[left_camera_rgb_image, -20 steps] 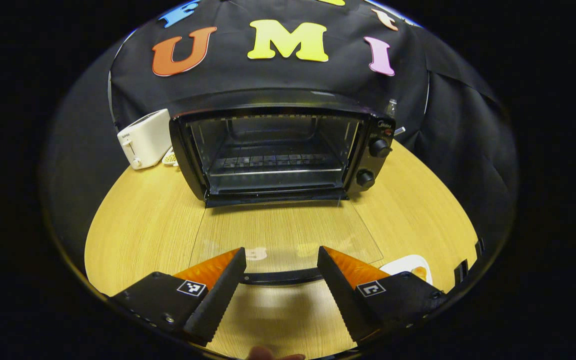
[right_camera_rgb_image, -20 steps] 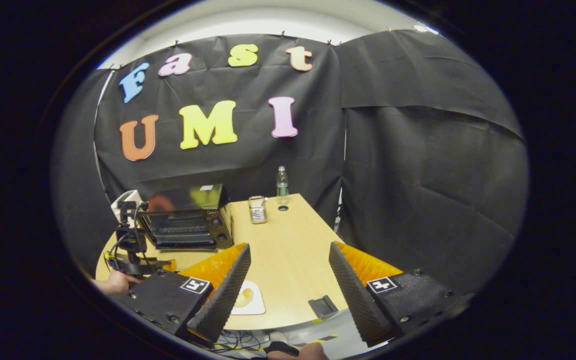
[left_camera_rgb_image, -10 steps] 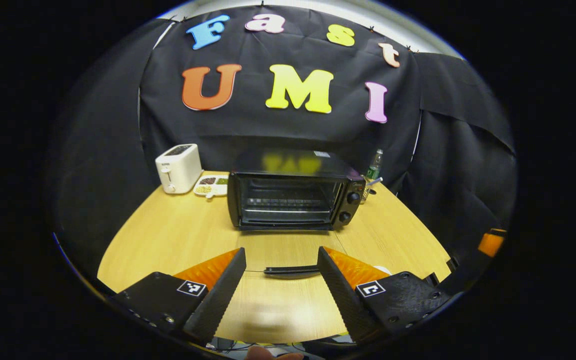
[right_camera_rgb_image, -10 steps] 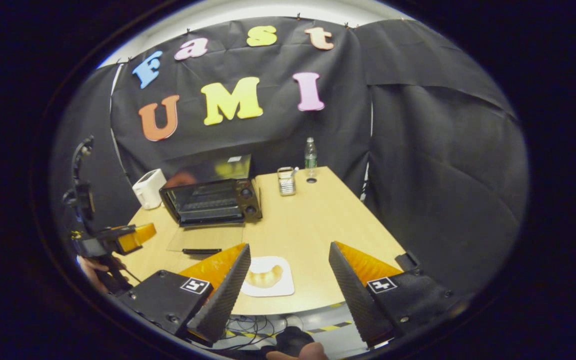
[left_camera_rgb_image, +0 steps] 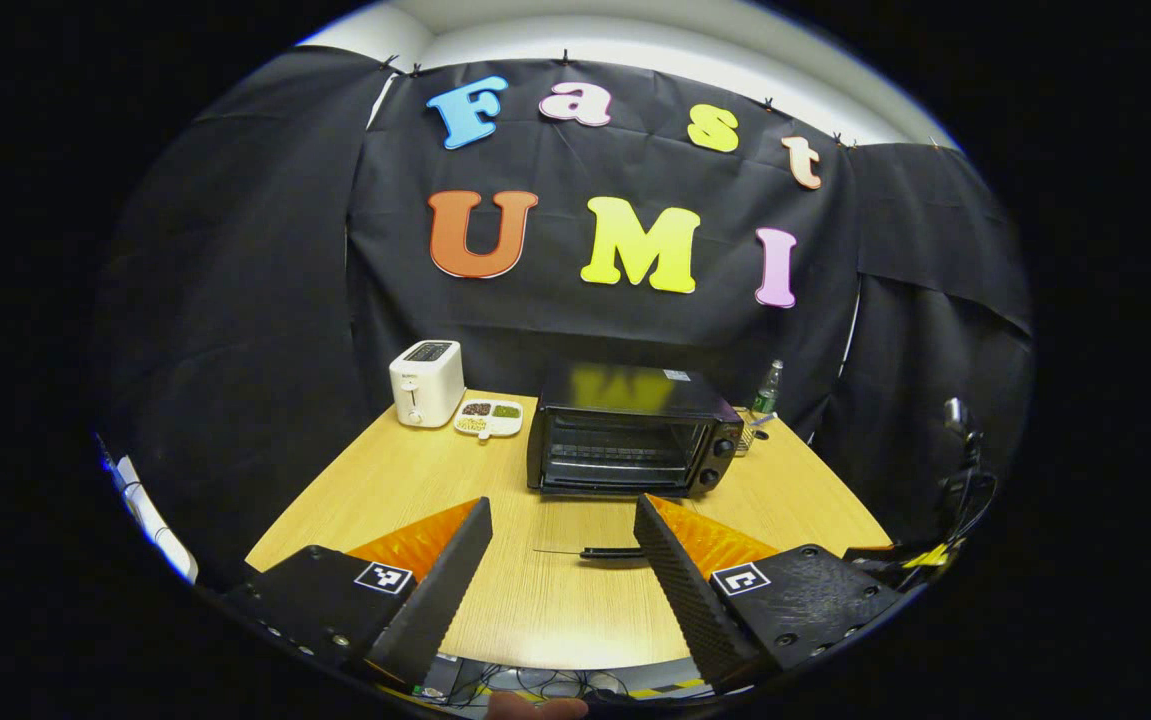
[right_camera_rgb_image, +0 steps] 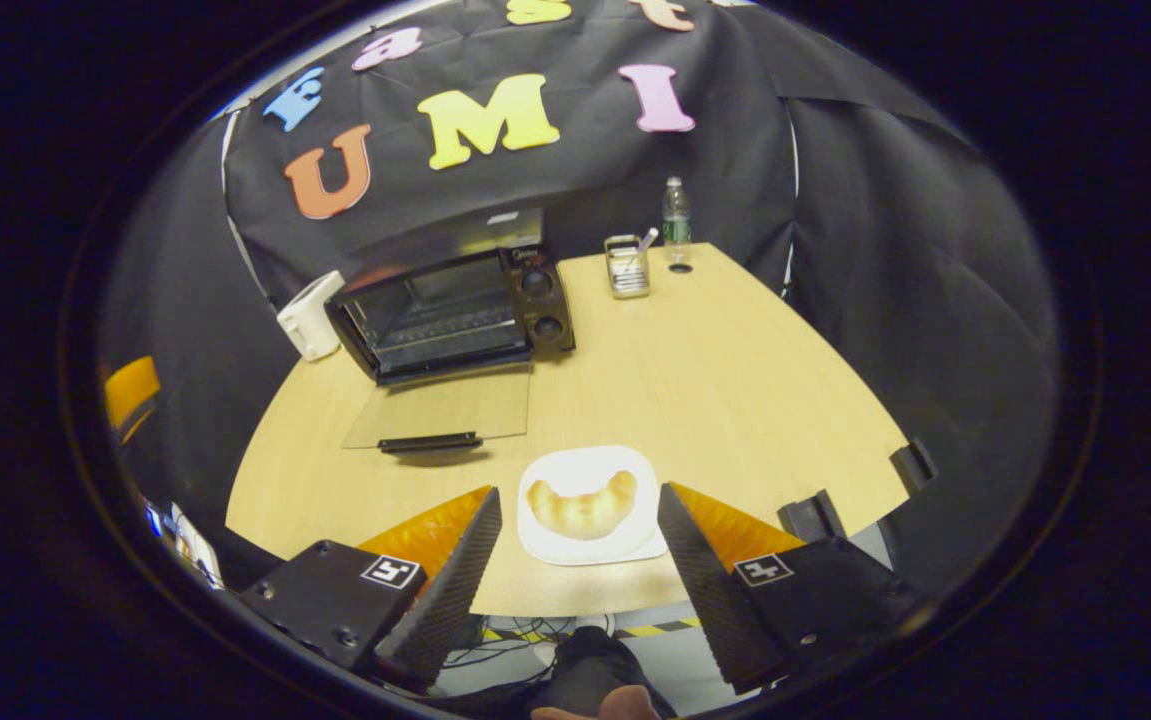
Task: Open the electric oven with the left hand, put the food in, and close the electric oven.
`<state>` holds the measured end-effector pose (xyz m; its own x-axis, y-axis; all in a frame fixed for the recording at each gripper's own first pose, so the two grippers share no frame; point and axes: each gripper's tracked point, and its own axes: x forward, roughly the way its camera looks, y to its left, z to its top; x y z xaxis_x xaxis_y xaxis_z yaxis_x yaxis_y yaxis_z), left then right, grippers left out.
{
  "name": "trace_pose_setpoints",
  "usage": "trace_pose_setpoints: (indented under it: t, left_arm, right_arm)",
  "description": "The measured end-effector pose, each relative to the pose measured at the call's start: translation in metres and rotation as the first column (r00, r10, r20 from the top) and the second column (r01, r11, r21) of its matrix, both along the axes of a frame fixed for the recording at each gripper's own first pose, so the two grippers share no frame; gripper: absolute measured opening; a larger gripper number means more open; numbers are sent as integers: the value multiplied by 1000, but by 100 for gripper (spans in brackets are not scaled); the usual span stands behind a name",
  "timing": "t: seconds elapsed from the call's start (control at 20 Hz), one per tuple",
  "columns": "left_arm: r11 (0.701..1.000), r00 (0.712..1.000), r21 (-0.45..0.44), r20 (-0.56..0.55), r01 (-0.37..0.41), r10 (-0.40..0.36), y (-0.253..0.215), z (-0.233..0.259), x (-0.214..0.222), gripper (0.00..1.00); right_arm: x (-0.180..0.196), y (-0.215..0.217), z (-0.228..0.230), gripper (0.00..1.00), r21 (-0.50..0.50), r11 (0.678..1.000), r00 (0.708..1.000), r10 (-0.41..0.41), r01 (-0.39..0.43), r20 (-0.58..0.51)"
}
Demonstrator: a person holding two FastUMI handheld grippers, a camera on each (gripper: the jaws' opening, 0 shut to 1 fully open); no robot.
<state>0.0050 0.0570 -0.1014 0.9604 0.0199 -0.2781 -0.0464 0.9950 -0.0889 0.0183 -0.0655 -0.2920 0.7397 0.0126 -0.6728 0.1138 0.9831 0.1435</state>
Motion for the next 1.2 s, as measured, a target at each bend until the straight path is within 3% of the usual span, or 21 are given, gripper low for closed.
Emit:
trace_pose_setpoints:
  t: [0.4, 0.6, 0.8, 1.2]
  left_arm:
    - [1000, 994, 4, -110, -16, 17, -19, -10, 35, 93]
    - [1000, 989, 10, -147, 5, -4, -39, -16, 52, 93]
    - [1000, 988, 23, -156, 14, -11, -47, -18, 61, 93]
    - [996, 983, 29, -166, 90, -84, -59, -16, 72, 93]
  right_arm:
    - [43, -11, -88, 89, 125, 988, 983, -70, 92, -169]
    - [51, -6, -110, 85, 234, 962, 967, -85, 142, -240]
    - [53, -1, -117, 73, 321, 928, 955, -96, 189, -282]
    - [56, 0, -116, 22, 401, 882, 950, -143, 249, -277]
